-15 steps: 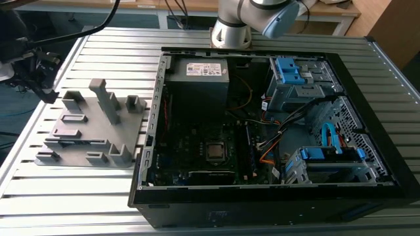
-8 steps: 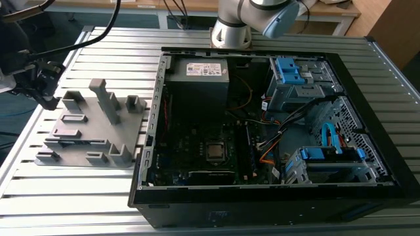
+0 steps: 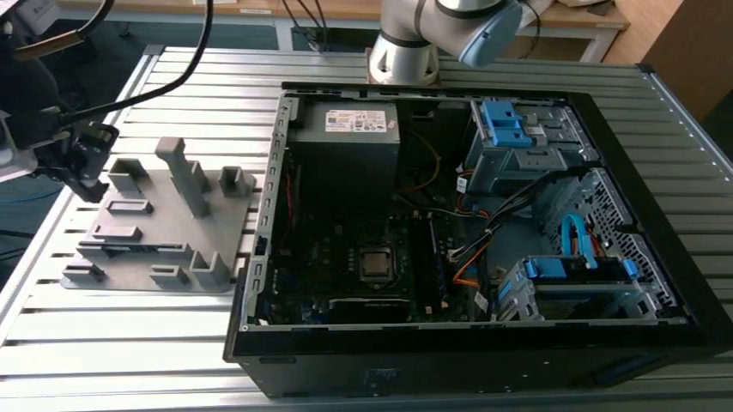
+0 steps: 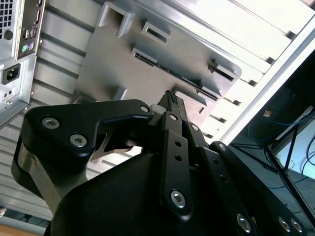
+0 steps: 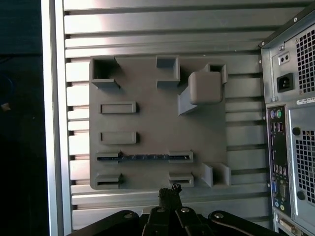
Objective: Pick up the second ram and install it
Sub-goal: 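Reach for the second ram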
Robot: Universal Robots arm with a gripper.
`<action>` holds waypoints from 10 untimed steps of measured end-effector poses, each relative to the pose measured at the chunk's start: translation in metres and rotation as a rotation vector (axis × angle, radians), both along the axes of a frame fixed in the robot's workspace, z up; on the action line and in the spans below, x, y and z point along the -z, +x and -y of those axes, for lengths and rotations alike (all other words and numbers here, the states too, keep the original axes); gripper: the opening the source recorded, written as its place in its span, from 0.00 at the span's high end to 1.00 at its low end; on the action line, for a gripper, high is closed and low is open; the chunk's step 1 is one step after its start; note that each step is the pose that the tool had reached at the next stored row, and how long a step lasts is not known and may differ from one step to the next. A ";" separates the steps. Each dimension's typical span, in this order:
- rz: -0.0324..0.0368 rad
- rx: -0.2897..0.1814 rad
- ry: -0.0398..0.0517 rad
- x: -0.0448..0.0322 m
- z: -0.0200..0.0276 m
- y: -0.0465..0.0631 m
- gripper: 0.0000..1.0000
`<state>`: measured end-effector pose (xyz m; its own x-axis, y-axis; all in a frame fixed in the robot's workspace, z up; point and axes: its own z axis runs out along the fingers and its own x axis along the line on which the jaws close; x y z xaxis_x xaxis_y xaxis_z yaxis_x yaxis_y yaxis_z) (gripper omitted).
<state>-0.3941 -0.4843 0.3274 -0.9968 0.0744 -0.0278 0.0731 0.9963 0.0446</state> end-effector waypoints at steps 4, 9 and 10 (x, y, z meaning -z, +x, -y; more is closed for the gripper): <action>-0.0001 0.000 0.0000 0.0056 0.0011 0.000 0.90; 0.0000 0.000 0.0000 0.0112 0.0023 -0.001 0.90; 0.0000 0.000 0.0001 0.0122 0.0026 -0.001 0.90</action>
